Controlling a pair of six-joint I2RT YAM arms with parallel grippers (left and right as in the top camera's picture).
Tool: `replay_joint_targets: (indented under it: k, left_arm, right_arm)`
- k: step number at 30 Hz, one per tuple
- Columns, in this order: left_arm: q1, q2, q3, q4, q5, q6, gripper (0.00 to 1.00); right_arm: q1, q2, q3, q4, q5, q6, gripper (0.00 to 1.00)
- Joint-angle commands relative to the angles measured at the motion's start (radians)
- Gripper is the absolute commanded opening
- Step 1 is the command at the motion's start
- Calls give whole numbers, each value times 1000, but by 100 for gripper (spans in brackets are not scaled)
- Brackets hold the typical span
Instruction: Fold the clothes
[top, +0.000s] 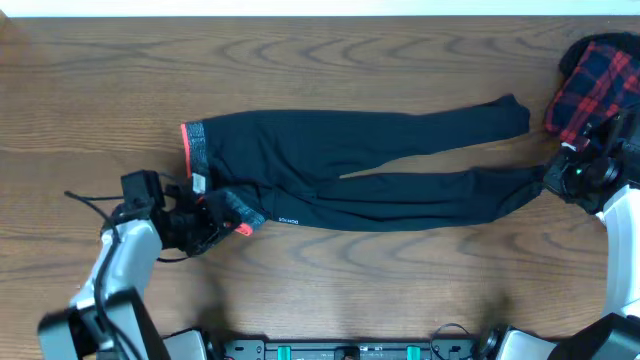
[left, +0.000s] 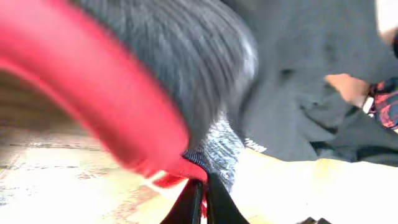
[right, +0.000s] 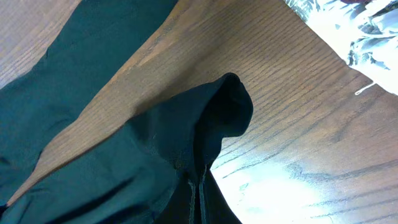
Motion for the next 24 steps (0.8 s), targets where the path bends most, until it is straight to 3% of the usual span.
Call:
replay_joint_targets:
  k: [1,13,19,24]
  left_arm:
    - [0,-80,-9,-1,18,-5,6]
    - [0,-324,40,-1,-173,-89,6]
    - [0,-340,126,5,-282,-108,6]
    - [0,-340,179,-37,-281,-135,6]
  right_arm:
    - [8,1,20,-2,6,-10,1]
    - [8,1,20,3,6,-10,1]
    - [8,1,20,53,6,-10,1]
    - [8,1,20,57,6,-10,1]
